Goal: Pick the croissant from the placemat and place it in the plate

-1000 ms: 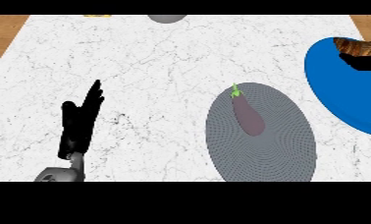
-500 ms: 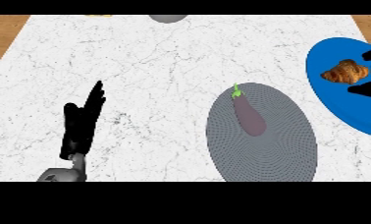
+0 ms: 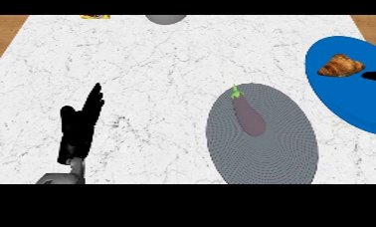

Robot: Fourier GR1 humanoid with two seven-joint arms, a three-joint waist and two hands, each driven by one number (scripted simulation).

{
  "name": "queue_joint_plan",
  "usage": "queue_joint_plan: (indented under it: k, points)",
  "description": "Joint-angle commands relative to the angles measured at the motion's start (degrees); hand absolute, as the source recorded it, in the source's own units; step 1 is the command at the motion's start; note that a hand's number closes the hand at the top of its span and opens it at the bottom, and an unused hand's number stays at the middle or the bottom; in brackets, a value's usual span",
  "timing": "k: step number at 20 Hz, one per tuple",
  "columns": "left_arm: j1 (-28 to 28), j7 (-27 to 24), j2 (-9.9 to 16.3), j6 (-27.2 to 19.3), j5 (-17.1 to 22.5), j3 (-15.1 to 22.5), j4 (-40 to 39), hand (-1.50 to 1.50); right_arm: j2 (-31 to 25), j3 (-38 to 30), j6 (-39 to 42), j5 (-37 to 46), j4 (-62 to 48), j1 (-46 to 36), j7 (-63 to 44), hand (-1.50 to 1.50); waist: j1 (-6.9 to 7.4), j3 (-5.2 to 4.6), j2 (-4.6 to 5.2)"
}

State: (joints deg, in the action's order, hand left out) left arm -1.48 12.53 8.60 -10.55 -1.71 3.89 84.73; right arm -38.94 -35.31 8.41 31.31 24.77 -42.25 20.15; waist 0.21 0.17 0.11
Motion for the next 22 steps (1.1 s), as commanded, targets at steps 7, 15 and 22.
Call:
queue_joint_plan:
  k: [7, 15, 22]
  points:
    - [-1.5, 2.1, 1.5, 1.7, 0.3, -1.6, 0.7, 0.0, -5.2, -7.7, 11.0, -11.2, -6.5, 4.1, 8.5, -1.5, 0.73, -0.05, 0.27]
    - [1.7, 0.0, -1.8, -0.4, -3.1, 0.8, 0.9, 0.0, -4.3, -5.6, 11.9, -14.0, -6.6, 5.6, 13.1, -1.5, 0.7, -0.09, 0.17]
    - [-0.8, 0.5, -2.8, -0.5, -3.7, 0.7, -0.5, 0.0, -2.0, -2.8, 5.0, -12.4, -9.3, 6.2, 16.4, -1.5, 1.29, -0.01, 0.44]
